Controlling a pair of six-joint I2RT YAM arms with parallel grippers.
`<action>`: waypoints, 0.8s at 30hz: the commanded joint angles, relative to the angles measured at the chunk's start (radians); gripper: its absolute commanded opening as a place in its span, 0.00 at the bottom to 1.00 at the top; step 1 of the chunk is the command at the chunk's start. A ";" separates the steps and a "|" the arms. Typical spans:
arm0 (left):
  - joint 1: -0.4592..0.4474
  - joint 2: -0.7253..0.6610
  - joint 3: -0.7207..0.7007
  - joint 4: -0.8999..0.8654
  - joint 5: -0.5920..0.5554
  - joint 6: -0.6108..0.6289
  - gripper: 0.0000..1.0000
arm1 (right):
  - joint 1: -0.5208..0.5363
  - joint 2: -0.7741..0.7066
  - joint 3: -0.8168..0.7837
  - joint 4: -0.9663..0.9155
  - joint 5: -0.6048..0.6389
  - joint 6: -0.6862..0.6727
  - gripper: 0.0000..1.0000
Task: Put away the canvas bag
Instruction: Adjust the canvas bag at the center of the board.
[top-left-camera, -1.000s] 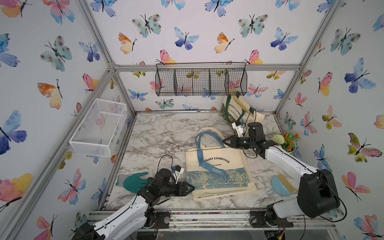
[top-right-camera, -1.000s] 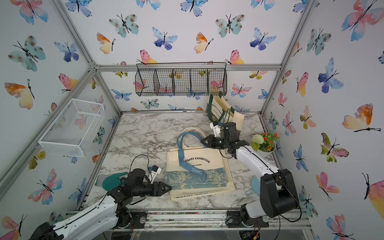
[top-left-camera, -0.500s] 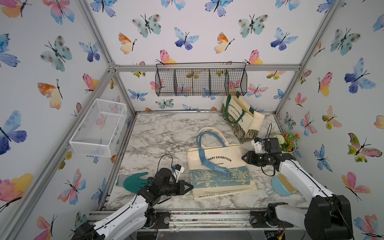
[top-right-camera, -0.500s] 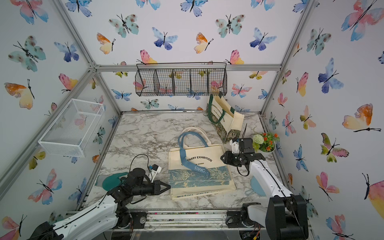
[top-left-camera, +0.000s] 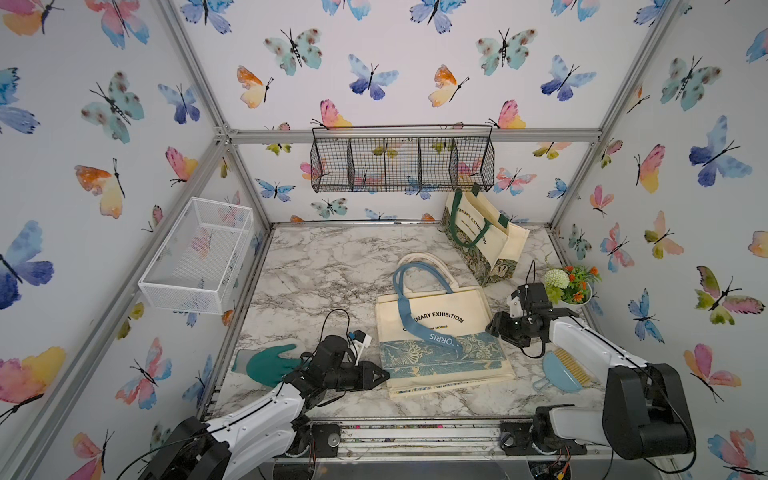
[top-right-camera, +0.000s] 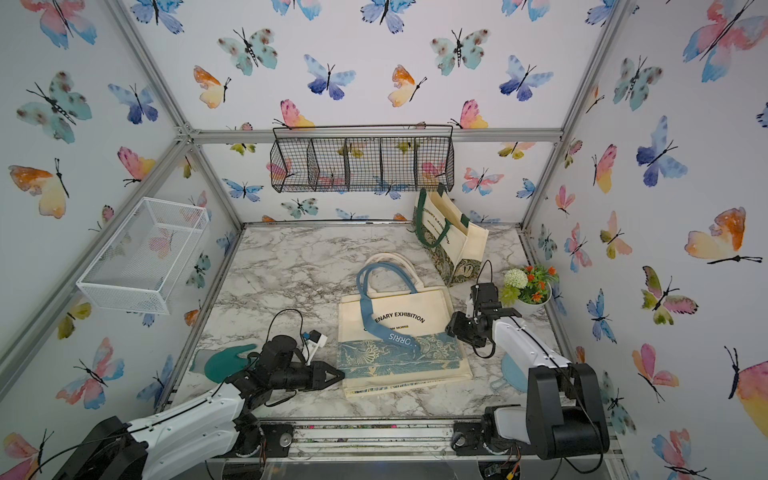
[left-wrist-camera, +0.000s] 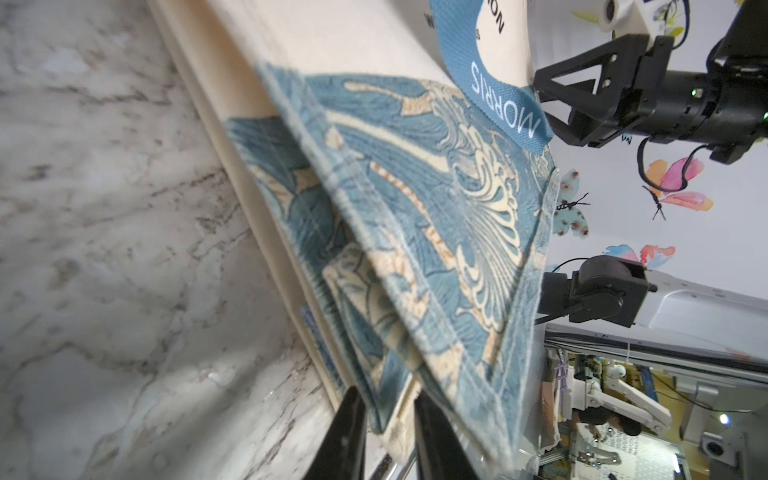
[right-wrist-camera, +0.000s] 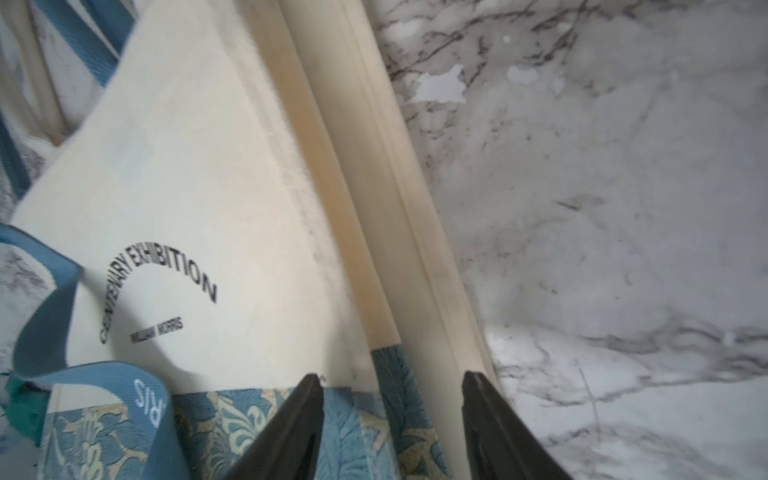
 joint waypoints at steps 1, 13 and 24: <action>-0.005 0.025 -0.002 0.063 0.016 0.018 0.36 | -0.004 0.025 0.008 0.007 0.075 0.021 0.62; -0.006 0.055 -0.002 0.085 0.007 0.026 0.37 | -0.004 0.129 -0.059 0.121 -0.095 0.017 0.64; -0.003 0.081 0.058 -0.006 -0.094 0.074 0.37 | 0.026 0.076 -0.172 0.260 -0.311 0.147 0.54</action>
